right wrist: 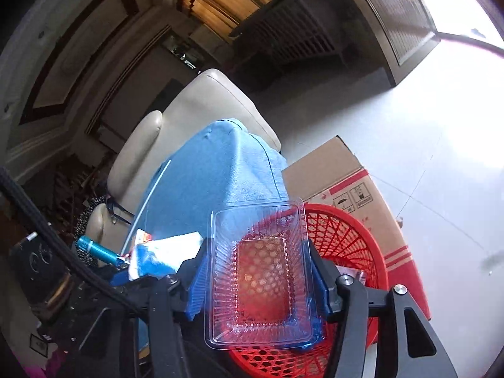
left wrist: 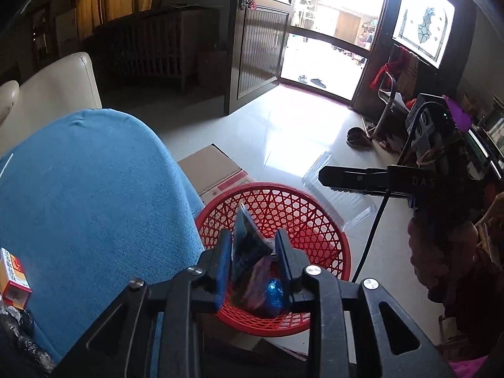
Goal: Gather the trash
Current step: 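Carry the carton and tray to the red basket and release both, then return to the table and grasp the black plastic bag with the right tool, then grasp the blue printed box with the left tool while the right tool holds the black bag, then lift the blue box and black bag and turn toward the red basket, then carry the blue box and black bag over the red mesh basket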
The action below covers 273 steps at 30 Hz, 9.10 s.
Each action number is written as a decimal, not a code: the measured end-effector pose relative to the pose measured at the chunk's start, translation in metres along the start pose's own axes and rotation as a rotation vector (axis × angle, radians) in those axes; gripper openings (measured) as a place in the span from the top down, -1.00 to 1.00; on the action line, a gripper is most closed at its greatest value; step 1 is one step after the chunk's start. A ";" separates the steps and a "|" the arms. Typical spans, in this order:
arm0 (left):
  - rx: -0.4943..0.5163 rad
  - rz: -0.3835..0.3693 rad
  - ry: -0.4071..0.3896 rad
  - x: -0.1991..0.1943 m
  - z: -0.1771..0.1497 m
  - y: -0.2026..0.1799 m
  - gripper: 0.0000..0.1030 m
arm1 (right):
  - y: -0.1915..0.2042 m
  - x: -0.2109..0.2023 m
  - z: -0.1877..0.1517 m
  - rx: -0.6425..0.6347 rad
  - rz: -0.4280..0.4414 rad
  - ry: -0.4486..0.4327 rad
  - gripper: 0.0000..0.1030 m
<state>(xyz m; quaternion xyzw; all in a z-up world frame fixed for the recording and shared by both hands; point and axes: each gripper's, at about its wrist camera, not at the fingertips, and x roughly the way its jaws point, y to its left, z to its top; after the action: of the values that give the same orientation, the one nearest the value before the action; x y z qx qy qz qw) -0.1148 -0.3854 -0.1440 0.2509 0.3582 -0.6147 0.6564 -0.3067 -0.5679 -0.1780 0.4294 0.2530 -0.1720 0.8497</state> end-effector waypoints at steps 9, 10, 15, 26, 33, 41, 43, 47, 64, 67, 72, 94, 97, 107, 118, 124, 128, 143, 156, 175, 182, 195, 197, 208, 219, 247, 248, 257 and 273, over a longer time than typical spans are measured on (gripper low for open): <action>-0.041 0.077 -0.086 -0.043 -0.001 0.026 -0.03 | 0.013 -0.004 0.002 -0.017 0.027 -0.017 -0.36; -0.045 0.100 -0.099 -0.049 -0.004 0.031 -0.05 | 0.016 -0.004 0.002 -0.025 0.027 -0.020 -0.36; -0.096 0.188 -0.149 -0.078 -0.015 0.055 -0.07 | 0.037 -0.005 0.003 -0.077 0.027 -0.033 -0.36; -0.305 0.538 -0.196 -0.172 -0.110 0.147 -0.21 | 0.084 0.010 -0.001 -0.181 0.069 -0.007 -0.36; -0.515 0.715 -0.152 -0.220 -0.194 0.207 -0.21 | 0.132 0.057 -0.011 -0.276 0.097 0.098 -0.36; -0.645 0.727 -0.169 -0.229 -0.222 0.245 -0.21 | 0.223 0.124 -0.041 -0.452 0.171 0.244 -0.36; -0.659 0.719 -0.162 -0.228 -0.226 0.251 -0.21 | 0.246 0.143 -0.052 -0.496 0.188 0.284 -0.36; -0.692 0.655 -0.150 -0.226 -0.236 0.270 -0.22 | 0.288 0.182 -0.078 -0.571 0.222 0.365 -0.36; -0.652 0.389 -0.087 -0.209 -0.222 0.344 -0.29 | 0.380 0.315 -0.172 -0.823 0.060 0.535 0.17; -0.628 0.357 -0.065 -0.198 -0.214 0.346 -0.30 | 0.378 0.313 -0.176 -0.841 0.067 0.508 0.21; -0.638 0.299 -0.001 -0.170 -0.200 0.359 -0.30 | 0.358 0.286 -0.162 -0.823 0.075 0.463 0.22; -0.585 0.482 -0.017 -0.162 -0.186 0.335 -0.33 | 0.276 0.194 -0.099 -0.617 0.082 0.315 0.22; -0.651 0.453 0.005 -0.160 -0.190 0.354 -0.45 | 0.272 0.194 -0.097 -0.594 0.077 0.311 0.22; -0.633 0.374 0.066 -0.123 -0.186 0.367 -0.49 | 0.265 0.196 -0.093 -0.552 0.073 0.317 0.22; -0.535 0.409 0.022 -0.113 -0.168 0.326 -0.49 | 0.263 0.197 -0.094 -0.536 0.079 0.316 0.22; -0.614 0.381 0.063 -0.105 -0.163 0.337 -0.49 | 0.258 0.190 -0.091 -0.530 0.082 0.302 0.22; -0.689 0.358 0.035 -0.102 -0.159 0.353 -0.49 | 0.254 0.189 -0.088 -0.513 0.082 0.299 0.22; -0.885 0.365 -0.059 -0.094 -0.162 0.366 -0.13 | 0.248 0.184 -0.087 -0.493 0.092 0.277 0.22; -0.694 0.656 -0.174 -0.149 -0.135 0.241 -0.13 | 0.249 0.146 -0.077 -0.497 0.139 0.187 0.22; -0.364 0.943 -0.257 -0.175 -0.066 0.079 -0.13 | 0.236 0.036 -0.067 -0.560 0.183 -0.012 0.22; -0.288 0.945 -0.278 -0.167 -0.042 0.052 -0.13 | 0.219 0.004 -0.059 -0.571 0.163 -0.085 0.22; -0.203 0.936 -0.288 -0.153 -0.019 0.023 -0.13 | 0.196 -0.029 -0.052 -0.589 0.121 -0.175 0.22; -0.200 0.929 -0.288 -0.151 -0.018 0.019 -0.13 | 0.194 -0.032 -0.052 -0.587 0.119 -0.180 0.22; -0.192 0.924 -0.295 -0.151 -0.020 0.018 -0.13 | 0.201 -0.034 -0.056 -0.595 0.125 -0.200 0.22; -0.190 0.906 -0.292 -0.150 -0.022 0.019 -0.13 | 0.194 -0.039 -0.057 -0.597 0.125 -0.221 0.22; -0.146 0.873 -0.263 -0.139 -0.020 0.014 -0.13 | 0.189 -0.059 -0.063 -0.570 0.121 -0.256 0.22; -0.144 0.873 -0.261 -0.139 -0.019 0.015 -0.13 | 0.188 -0.059 -0.063 -0.568 0.120 -0.256 0.22; -0.128 0.852 -0.244 -0.134 -0.018 0.020 -0.13 | 0.190 -0.065 -0.062 -0.550 0.110 -0.260 0.22; -0.080 0.808 -0.209 -0.130 -0.016 0.031 -0.13 | 0.197 -0.071 -0.062 -0.513 0.094 -0.268 0.22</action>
<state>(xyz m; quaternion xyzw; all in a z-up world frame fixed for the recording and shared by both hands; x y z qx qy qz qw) -0.0851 -0.2876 -0.0560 0.2818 0.1860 -0.3157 0.8867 -0.2812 -0.3990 -0.0418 0.1855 0.1536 -0.1178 0.9634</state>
